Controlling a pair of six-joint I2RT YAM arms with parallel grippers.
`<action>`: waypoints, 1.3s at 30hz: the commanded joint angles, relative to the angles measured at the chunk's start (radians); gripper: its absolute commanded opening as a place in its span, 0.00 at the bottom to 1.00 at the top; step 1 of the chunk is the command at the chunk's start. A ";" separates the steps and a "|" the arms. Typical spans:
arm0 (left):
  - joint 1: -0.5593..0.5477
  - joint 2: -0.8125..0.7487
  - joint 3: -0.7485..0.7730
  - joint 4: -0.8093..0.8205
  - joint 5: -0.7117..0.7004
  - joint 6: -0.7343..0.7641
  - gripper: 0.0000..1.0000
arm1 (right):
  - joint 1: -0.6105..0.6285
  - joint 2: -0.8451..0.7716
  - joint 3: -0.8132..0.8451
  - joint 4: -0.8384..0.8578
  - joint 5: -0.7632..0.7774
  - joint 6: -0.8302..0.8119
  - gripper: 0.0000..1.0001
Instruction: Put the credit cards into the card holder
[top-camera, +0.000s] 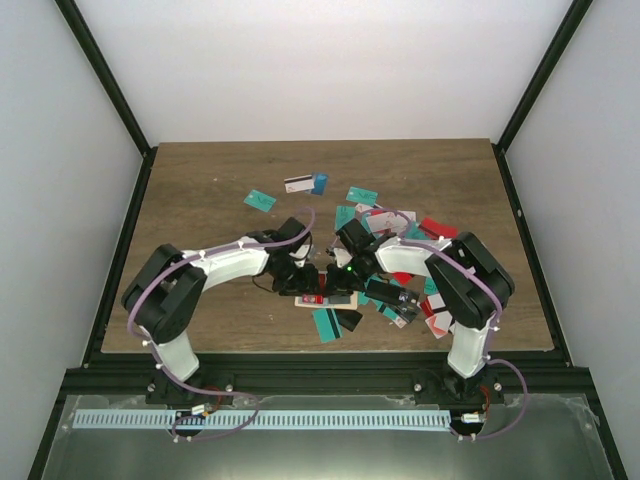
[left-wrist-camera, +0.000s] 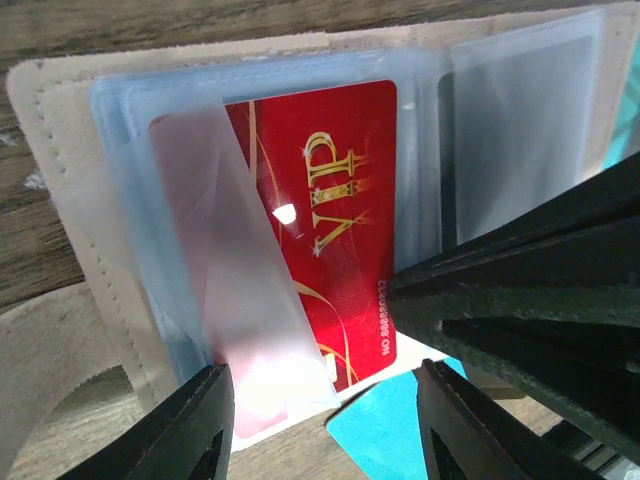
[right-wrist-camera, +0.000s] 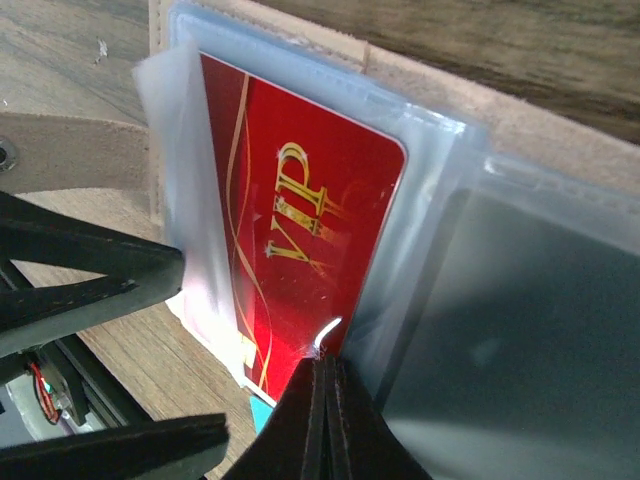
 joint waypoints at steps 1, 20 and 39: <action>-0.004 0.028 -0.005 0.003 -0.001 0.015 0.53 | -0.006 0.051 -0.028 0.013 0.003 -0.024 0.01; -0.007 0.031 0.008 -0.035 -0.037 0.023 0.60 | -0.022 0.069 -0.046 0.033 -0.028 -0.027 0.01; -0.020 0.067 -0.035 0.040 0.029 -0.022 0.63 | -0.022 0.085 -0.084 0.065 -0.067 -0.004 0.01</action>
